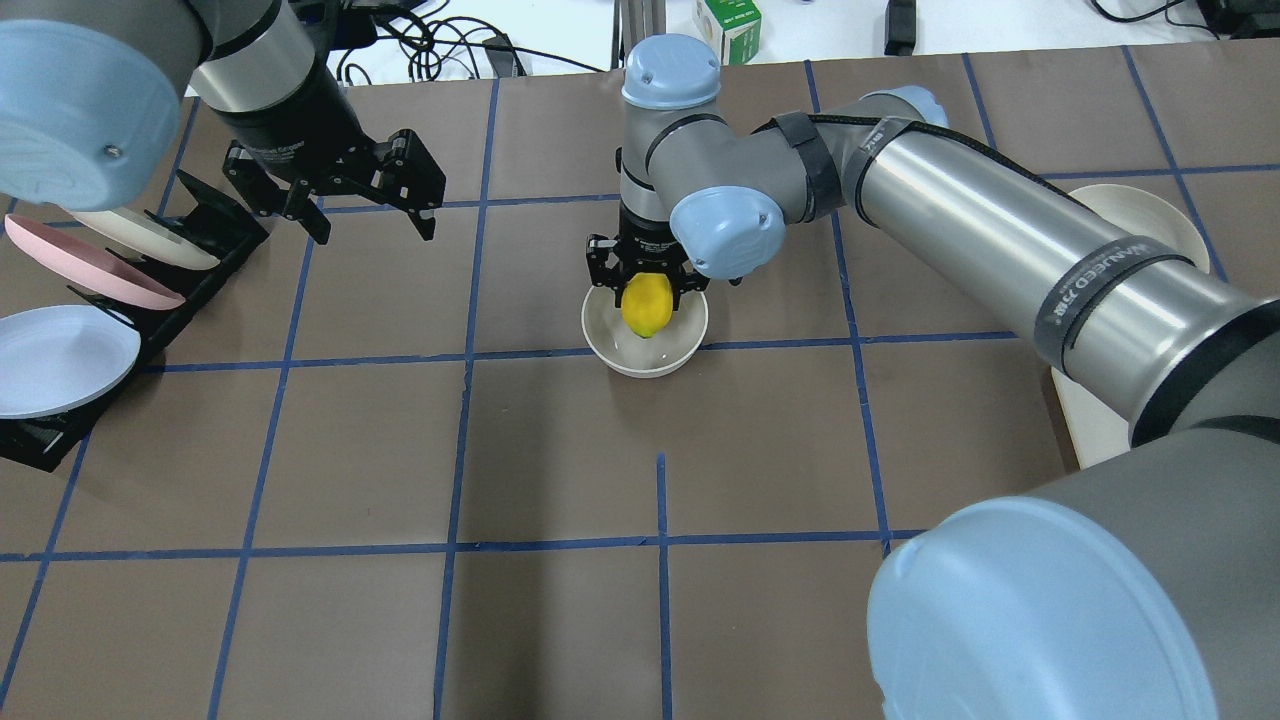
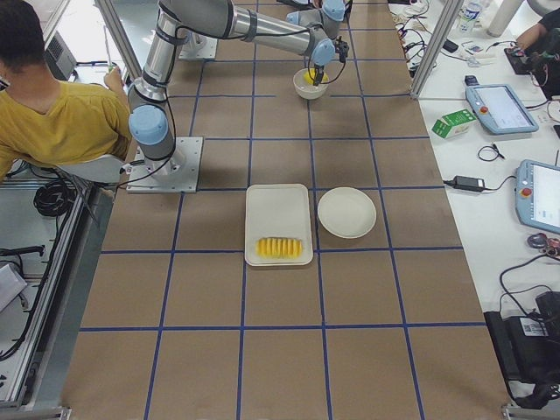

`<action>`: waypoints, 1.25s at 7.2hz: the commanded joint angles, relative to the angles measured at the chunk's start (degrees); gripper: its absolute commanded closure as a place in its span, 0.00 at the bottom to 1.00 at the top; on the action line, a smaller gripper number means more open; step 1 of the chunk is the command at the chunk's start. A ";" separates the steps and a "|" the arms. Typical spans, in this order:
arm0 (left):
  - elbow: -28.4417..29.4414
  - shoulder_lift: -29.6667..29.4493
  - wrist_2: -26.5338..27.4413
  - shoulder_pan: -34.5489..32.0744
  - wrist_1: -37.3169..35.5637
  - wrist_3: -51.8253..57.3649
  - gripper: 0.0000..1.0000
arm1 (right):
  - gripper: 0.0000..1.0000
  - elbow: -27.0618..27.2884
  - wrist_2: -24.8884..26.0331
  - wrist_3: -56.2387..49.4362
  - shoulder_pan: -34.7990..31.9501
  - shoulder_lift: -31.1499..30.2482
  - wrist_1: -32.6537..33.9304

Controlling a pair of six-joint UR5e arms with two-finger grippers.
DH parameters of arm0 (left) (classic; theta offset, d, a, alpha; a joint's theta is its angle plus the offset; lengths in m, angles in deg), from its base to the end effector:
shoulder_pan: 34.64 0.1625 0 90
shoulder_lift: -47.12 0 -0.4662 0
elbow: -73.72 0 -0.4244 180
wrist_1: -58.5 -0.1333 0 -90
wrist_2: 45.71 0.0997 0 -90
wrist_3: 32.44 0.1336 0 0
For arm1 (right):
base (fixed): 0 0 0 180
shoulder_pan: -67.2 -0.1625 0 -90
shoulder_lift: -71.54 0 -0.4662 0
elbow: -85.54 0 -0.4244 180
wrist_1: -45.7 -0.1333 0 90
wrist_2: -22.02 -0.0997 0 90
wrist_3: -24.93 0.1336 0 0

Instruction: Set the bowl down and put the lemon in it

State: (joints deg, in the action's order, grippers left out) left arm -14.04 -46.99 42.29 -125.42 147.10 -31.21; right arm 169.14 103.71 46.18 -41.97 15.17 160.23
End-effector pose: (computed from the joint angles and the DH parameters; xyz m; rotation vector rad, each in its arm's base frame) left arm -0.1455 -0.5543 0.4793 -0.0543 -3.1062 -0.0125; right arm 0.3835 -0.6384 0.2197 0.0600 3.0178 0.1425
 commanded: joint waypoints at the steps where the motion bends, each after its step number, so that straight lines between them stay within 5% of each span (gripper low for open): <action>1: -0.66 0.25 0.15 -0.01 0.09 -0.08 0.00 | 0.94 2.26 -1.18 -0.07 0.02 1.88 3.42; 5: -0.66 0.86 0.42 -0.63 0.17 -0.08 0.00 | 0.12 6.39 -1.27 0.80 0.02 1.53 7.63; 6: -0.66 0.86 0.42 -0.63 0.17 -0.08 0.00 | 0.00 6.31 -0.23 0.81 0.11 0.40 7.64; 9: -0.84 0.95 0.42 -0.63 0.17 -0.08 0.00 | 0.00 6.14 4.00 0.81 0.11 -5.49 5.89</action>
State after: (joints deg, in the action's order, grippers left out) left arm -14.80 -46.05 42.77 -126.04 147.27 -31.29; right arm 175.44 106.19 46.94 -41.87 11.83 166.91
